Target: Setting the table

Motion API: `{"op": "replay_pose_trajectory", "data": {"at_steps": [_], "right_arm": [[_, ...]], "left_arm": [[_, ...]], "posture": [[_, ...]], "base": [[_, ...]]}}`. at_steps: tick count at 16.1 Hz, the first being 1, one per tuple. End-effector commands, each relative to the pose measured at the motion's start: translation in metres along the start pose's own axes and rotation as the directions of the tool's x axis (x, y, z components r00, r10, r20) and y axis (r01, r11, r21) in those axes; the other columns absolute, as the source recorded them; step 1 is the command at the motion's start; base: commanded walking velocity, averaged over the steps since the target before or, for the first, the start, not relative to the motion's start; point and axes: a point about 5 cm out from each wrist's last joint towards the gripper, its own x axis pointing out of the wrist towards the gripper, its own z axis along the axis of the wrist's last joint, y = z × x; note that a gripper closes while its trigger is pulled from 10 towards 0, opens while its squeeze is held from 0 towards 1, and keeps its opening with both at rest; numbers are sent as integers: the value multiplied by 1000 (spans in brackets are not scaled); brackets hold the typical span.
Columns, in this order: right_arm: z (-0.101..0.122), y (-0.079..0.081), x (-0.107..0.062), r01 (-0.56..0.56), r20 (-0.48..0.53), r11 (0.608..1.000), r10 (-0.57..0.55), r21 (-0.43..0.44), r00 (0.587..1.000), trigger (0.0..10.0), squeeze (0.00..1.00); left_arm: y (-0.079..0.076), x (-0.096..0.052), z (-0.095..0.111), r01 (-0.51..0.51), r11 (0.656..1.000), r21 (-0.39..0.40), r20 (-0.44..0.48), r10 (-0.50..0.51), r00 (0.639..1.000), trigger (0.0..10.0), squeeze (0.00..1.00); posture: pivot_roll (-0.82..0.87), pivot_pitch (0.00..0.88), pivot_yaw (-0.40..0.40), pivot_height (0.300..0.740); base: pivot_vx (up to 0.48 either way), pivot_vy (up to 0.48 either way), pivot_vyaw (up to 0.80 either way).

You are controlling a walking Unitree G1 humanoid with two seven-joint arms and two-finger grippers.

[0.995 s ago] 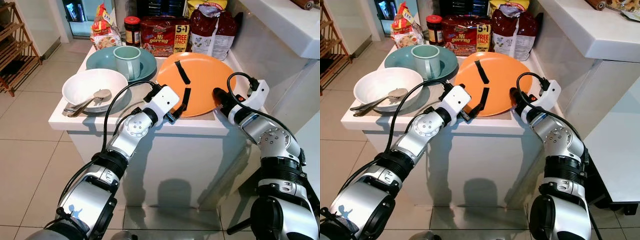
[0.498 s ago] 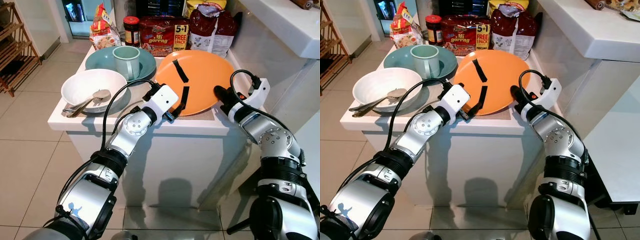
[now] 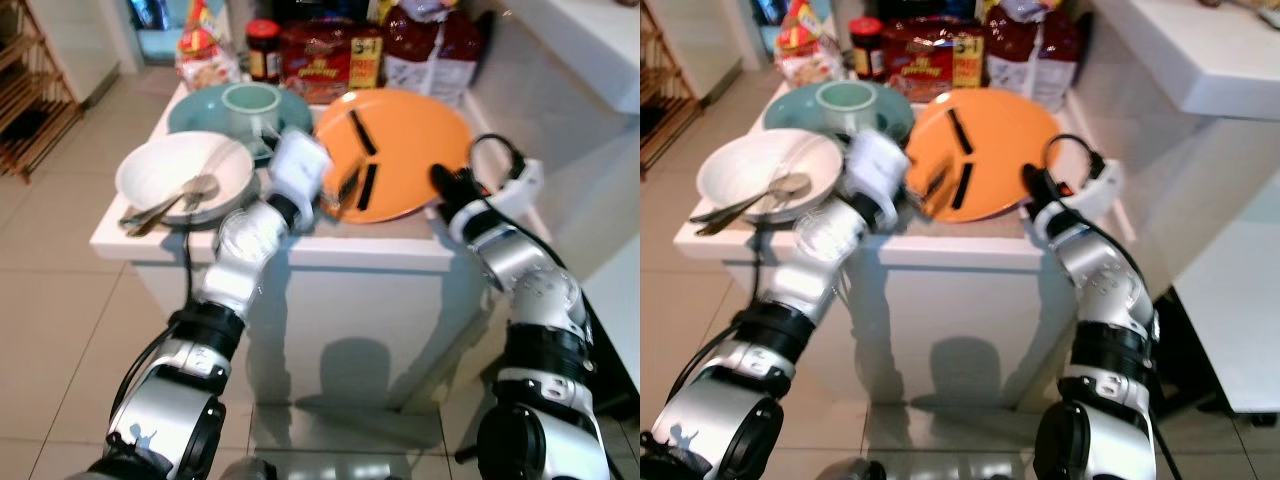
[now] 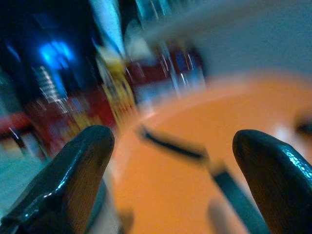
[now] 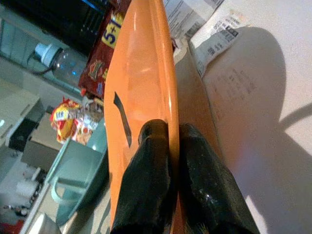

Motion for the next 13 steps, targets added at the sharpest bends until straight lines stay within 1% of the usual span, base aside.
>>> {"op": "replay_pose_trajectory", "data": {"at_steps": [1,3,4,5,7,8,10,11,12,13], "right_arm": [[13,9,-4,-34,76,999,33,7,997,0,0],[14,12,-10,-40,114,999,37,25,993,0,0],[15,13,-12,-36,125,999,32,35,992,0,0],[15,15,-17,-42,145,998,35,49,989,0,0],[17,24,-32,-70,197,996,57,60,979,0,0],[18,30,-39,-94,210,994,79,63,975,0,0],[16,39,-50,-129,205,990,117,48,972,0,0],[13,43,-55,-139,194,990,131,30,972,3098,0],[8,45,-60,-141,179,990,136,15,974,10000,0],[2,49,-65,-145,168,989,143,0,975,10000,0]], "left_arm": [[-1,-1,12,16,999,-44,52,-14,999,10000,0],[-4,-10,36,44,996,-79,147,-32,989,10000,0],[-5,-13,41,49,995,-85,161,-35,986,10000,0],[-8,-20,45,60,995,-81,163,-46,986,10000,0],[-14,-38,38,49,995,-85,71,-43,997,10000,0],[-16,-46,35,43,995,-87,44,-40,998,10000,0],[-18,-56,35,47,994,-94,13,-46,999,10000,0],[-20,-59,35,45,995,-92,-1,-45,999,10000,0],[-22,-61,35,41,995,-89,-15,-43,999,10000,0],[-23,-63,36,26,995,-95,-25,-28,999,10000,0]], "posture": [[23,0,-38,740],[30,0,-42,740],[31,0,-43,740],[32,0,-43,740],[27,0,-32,740],[24,0,-30,740],[18,0,-26,740],[14,0,-23,740],[12,0,-21,740],[10,0,-19,740]], "base": [[0,0,0],[0,0,0],[0,0,0],[0,0,0],[0,0,0],[0,0,0],[0,0,0],[0,0,0],[-270,0,0],[-296,0,0]]}}
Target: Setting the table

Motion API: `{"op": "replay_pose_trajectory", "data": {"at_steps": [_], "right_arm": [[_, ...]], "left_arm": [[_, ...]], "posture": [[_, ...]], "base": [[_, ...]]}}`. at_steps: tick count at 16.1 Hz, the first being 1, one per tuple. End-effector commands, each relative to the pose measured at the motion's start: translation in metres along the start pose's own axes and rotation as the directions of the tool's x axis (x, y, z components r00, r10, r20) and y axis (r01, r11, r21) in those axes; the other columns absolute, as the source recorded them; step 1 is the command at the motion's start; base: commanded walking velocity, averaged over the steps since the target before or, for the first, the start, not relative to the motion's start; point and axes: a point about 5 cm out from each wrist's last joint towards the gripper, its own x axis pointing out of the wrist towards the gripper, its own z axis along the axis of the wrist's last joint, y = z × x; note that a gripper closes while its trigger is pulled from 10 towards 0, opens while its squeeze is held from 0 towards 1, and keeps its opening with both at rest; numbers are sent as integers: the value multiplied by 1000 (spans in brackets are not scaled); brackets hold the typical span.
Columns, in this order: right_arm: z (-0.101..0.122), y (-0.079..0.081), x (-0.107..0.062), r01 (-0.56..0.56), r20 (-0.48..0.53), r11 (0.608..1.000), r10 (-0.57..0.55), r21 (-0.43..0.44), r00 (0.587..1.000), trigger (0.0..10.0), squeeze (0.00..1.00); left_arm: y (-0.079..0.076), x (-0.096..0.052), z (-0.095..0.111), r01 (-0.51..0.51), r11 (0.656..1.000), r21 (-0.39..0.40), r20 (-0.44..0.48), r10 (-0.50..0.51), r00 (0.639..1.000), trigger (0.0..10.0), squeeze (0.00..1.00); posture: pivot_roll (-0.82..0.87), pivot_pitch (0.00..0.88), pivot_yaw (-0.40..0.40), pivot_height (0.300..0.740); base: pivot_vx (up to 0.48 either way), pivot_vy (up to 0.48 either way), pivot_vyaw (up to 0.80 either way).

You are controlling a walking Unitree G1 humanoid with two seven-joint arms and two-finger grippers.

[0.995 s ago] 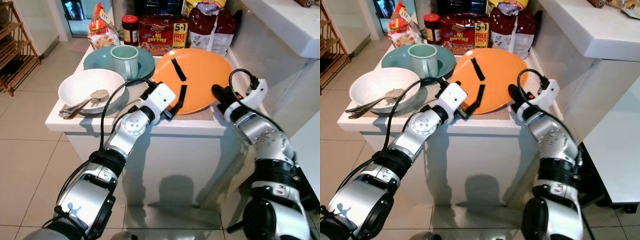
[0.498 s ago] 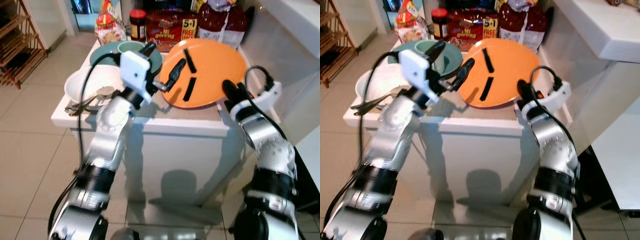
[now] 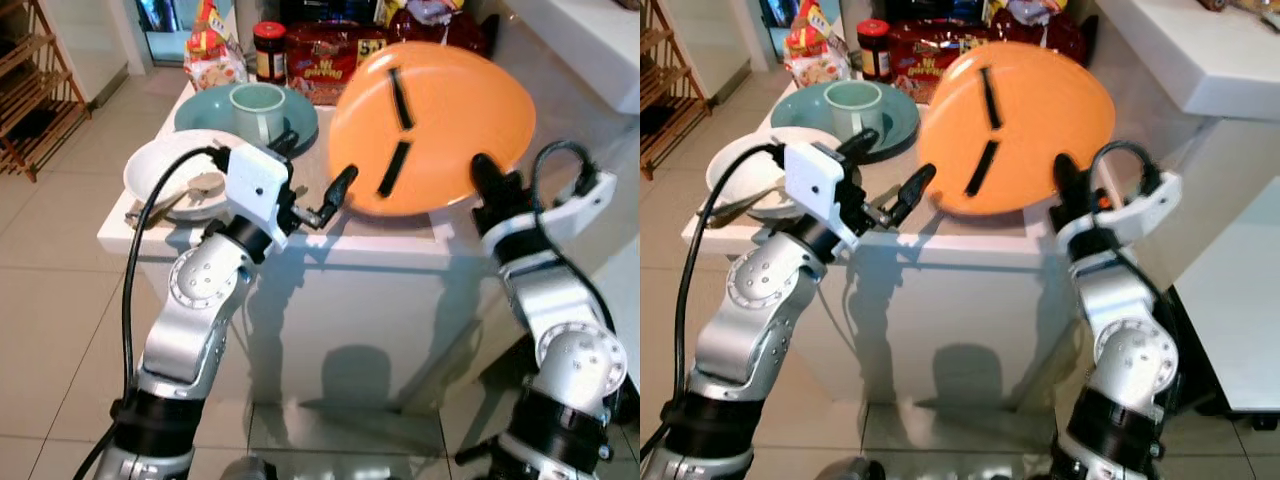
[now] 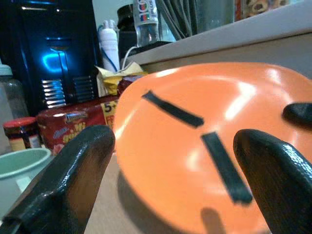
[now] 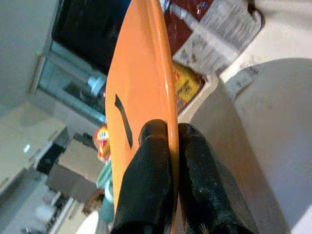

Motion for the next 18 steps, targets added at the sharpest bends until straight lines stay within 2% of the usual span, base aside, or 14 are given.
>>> {"op": "replay_pose_trajectory", "data": {"at_steps": [1,4,8,13,17,18], "right_arm": [[2,15,-4,-57,15,998,57,-2,998,10000,0],[1,23,-10,-77,6,988,78,-133,997,10000,0],[7,28,-13,-102,38,979,111,-176,993,10000,0],[26,26,-22,-41,148,965,82,-259,986,10000,0],[35,20,-25,35,203,934,41,-356,978,10000,0],[36,19,-25,53,213,909,40,-414,976,10000,0]], "left_arm": [[-4,-2,-1,4,1000,1,-19,-4,1000,10000,0],[-5,-3,2,3,1000,9,-30,-3,1000,10000,0],[-4,-3,4,-9,1000,19,-33,9,999,10000,0],[4,-7,-2,-99,994,41,-66,102,993,10000,0],[6,-8,-7,-130,990,54,-96,135,986,10000,0],[7,-8,-9,-137,989,61,-105,143,984,10000,0]], "posture": [[11,0,-19,740],[12,0,-19,740],[13,0,-22,740],[12,0,-25,740],[9,0,-23,740],[8,0,-22,740]], "base": [[-322,0,0],[-335,0,0],[-332,0,0],[0,0,0],[0,-412,0],[0,-480,0]]}}
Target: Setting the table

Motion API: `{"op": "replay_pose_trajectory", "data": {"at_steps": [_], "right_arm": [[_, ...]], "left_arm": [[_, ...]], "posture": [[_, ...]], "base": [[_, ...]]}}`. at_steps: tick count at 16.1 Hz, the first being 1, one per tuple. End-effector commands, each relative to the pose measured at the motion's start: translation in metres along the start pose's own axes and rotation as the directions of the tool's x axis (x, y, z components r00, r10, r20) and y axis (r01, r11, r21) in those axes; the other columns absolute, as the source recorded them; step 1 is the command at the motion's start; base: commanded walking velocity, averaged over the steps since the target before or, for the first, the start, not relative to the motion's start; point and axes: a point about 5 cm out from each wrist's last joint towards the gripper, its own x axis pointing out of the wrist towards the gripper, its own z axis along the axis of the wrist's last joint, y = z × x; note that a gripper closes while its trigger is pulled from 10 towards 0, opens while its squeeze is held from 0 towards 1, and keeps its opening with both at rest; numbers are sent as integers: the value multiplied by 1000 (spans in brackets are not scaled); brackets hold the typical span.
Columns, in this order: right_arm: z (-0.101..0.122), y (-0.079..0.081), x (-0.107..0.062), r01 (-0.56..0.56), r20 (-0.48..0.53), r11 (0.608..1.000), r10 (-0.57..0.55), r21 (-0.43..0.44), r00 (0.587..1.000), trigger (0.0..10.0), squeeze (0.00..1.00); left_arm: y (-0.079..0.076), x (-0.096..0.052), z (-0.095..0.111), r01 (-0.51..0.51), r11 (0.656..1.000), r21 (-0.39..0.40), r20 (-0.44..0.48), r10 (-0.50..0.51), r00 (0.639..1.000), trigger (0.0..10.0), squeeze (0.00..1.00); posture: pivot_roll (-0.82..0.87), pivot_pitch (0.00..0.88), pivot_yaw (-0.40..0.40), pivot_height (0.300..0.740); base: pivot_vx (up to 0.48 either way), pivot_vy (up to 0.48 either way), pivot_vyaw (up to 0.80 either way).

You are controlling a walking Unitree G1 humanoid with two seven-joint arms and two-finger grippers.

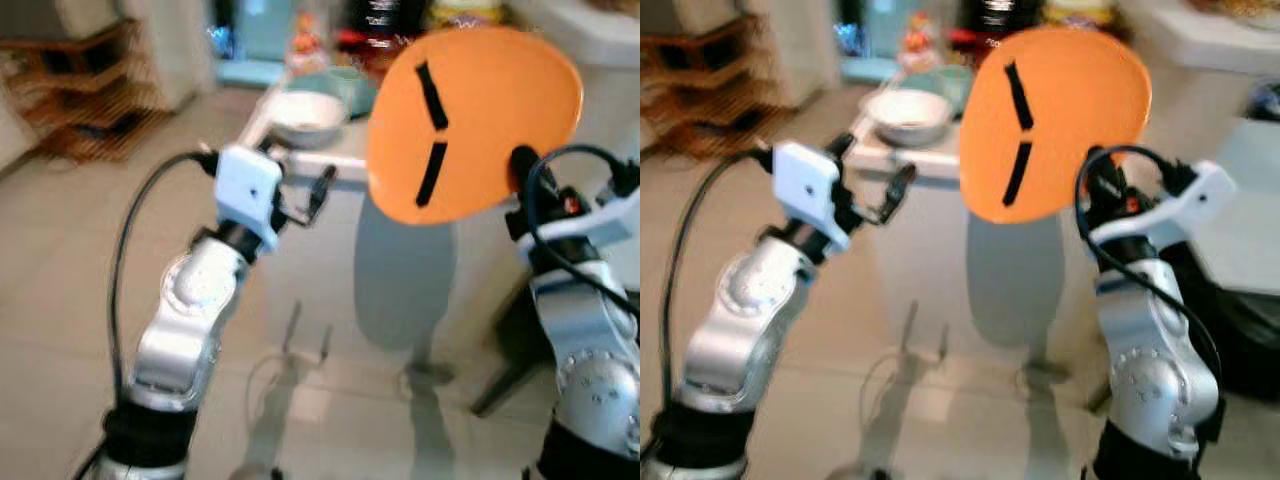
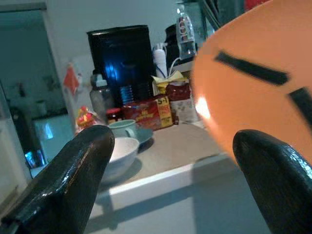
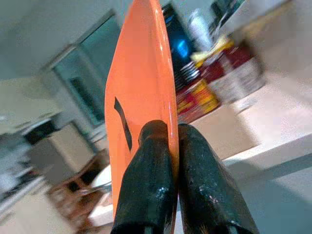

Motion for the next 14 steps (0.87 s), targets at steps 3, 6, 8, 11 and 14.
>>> {"op": "replay_pose_trajectory", "data": {"at_steps": [3,6,8,11,14], "right_arm": [[0,-4,0,31,22,998,-30,-51,999,10000,0],[-10,-13,-2,60,-19,994,-62,-95,998,10000,0],[-20,-18,-7,52,-70,984,-64,-169,995,10000,0],[-25,-23,-8,72,-80,981,-87,-179,993,10000,0],[-23,-26,-7,89,-60,978,-102,-188,993,10000,0]], "left_arm": [[-1,-1,-15,-12,1000,0,-71,12,997,10000,0],[11,-16,-48,-49,998,29,-190,53,980,10000,0],[15,-23,-52,-55,997,45,-208,63,976,10000,0],[9,-19,-51,-52,998,41,-196,59,979,10000,0],[5,-15,-49,-36,998,46,-181,44,983,10000,0]], "posture": [[11,0,-23,740],[4,0,-21,740],[6,1,-22,740],[3,6,-22,740],[-7,12,-16,740]], "base": [[0,-480,0],[0,-480,0],[0,-480,0],[0,-480,0],[0,-480,598]]}}
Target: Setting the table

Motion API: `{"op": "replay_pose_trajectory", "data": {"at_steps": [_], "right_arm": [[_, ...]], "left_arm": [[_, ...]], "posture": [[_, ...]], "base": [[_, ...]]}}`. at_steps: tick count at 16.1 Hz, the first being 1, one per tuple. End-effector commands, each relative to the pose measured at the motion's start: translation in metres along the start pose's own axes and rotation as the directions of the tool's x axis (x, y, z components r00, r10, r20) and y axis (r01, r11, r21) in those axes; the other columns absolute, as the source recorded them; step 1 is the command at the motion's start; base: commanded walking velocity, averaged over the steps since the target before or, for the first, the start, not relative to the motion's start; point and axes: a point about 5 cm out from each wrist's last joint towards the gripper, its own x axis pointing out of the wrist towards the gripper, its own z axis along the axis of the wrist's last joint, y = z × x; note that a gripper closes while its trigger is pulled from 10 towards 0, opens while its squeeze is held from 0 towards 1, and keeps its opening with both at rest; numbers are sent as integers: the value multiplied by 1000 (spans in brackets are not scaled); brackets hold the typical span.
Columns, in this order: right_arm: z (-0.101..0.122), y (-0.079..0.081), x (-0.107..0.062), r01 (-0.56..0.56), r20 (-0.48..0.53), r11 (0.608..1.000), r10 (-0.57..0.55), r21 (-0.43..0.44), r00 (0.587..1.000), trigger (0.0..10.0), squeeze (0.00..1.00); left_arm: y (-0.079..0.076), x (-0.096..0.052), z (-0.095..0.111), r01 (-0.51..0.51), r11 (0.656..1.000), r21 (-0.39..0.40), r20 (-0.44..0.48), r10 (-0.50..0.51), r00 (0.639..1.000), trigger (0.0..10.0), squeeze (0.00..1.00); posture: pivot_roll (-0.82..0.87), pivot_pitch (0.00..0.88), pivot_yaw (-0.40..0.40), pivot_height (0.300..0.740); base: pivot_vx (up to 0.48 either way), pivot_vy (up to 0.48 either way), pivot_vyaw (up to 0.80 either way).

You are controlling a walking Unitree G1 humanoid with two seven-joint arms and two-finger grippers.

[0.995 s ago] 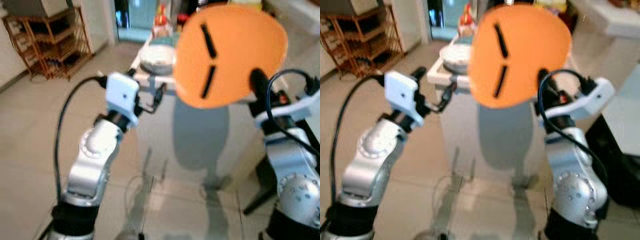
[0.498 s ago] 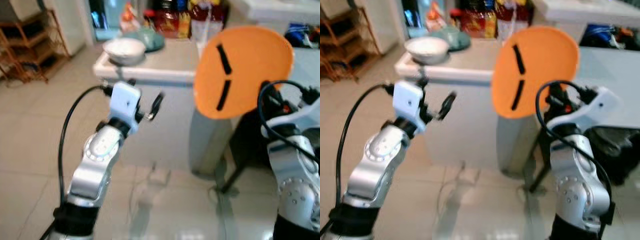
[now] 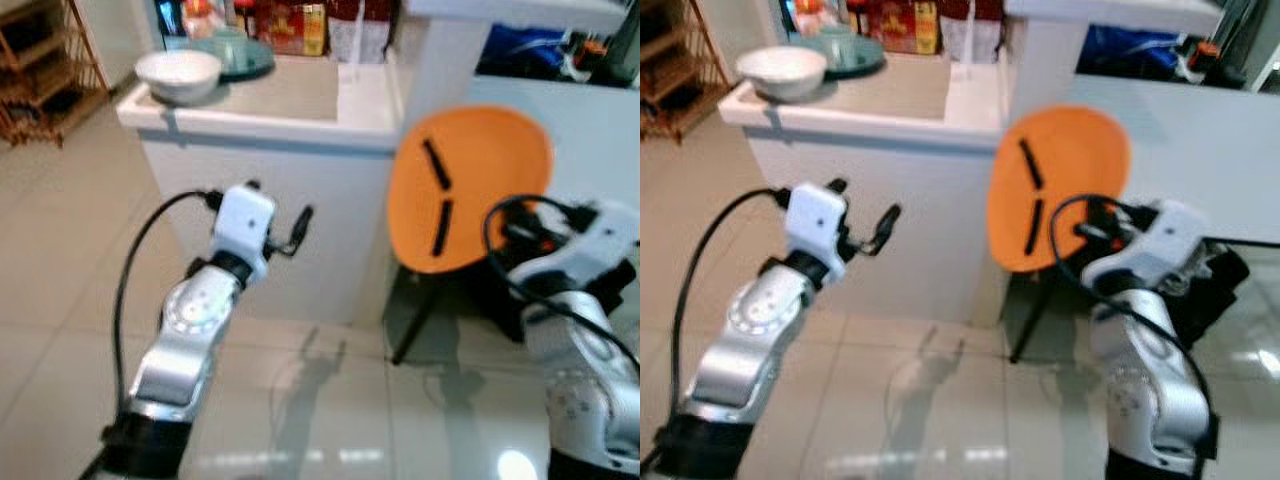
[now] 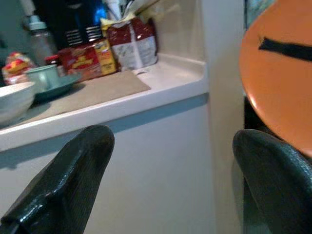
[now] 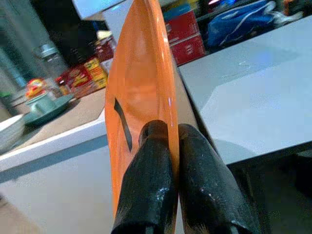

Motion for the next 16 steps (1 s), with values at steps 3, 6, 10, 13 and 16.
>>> {"op": "replay_pose_trajectory", "data": {"at_steps": [3,6,10,13,16], "right_arm": [[16,-2,2,16,89,1000,-18,22,996,10000,0],[17,-3,2,20,95,999,-24,33,995,10000,0],[17,-2,2,15,89,997,-22,74,996,10000,0],[17,-3,1,16,84,994,-25,106,996,10000,0],[18,-5,0,22,79,996,-30,90,996,10000,0]], "left_arm": [[-3,4,4,2,1000,10,17,-2,1000,10000,0],[-5,6,7,4,1000,16,28,-5,1000,10000,0],[-6,8,10,4,1000,24,39,-5,999,10000,0],[-6,10,11,3,1000,25,44,-4,999,10000,0],[-9,10,11,11,1000,23,44,-12,999,10000,0]], "posture": [[-13,16,-14,740],[-13,22,-15,740],[-13,25,-15,740],[-15,28,-12,740],[-20,32,-8,740]], "base": [[0,-480,533],[0,-480,0],[0,-480,0],[0,-480,0],[0,-480,0]]}}
